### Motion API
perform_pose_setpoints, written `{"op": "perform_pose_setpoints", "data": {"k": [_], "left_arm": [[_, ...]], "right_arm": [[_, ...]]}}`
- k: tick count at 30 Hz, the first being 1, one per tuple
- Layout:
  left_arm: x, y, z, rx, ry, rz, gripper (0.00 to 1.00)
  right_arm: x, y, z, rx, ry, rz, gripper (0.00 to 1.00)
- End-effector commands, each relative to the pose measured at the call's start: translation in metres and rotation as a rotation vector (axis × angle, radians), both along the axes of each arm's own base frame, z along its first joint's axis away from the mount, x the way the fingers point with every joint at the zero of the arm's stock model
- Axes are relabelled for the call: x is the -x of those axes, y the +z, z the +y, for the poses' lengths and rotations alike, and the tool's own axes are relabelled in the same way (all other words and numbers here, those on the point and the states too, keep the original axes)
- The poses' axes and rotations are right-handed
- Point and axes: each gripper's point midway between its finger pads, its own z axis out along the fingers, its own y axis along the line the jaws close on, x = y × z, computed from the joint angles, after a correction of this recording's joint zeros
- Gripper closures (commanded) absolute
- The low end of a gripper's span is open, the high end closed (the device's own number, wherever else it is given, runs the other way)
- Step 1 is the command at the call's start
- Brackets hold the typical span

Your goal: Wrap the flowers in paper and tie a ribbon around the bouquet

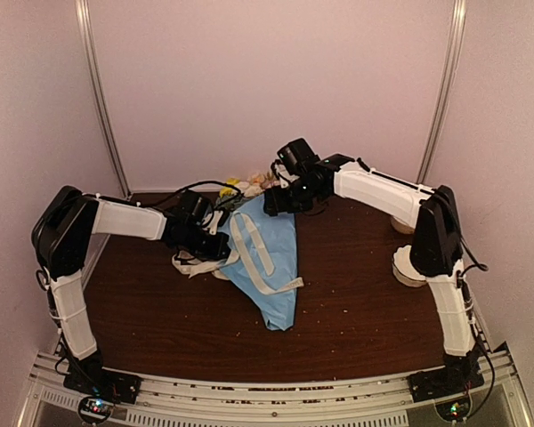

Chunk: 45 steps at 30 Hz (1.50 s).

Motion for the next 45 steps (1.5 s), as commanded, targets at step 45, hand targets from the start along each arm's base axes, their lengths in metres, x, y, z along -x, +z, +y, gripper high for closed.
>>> {"op": "perform_pose_setpoints", "data": {"k": [45], "left_arm": [[-0.048, 0.067, -0.081, 0.035, -0.207, -0.323, 1.00]], "right_arm": [[0.061, -0.051, -0.017, -0.220, 0.107, 0.154, 0.51]]}}
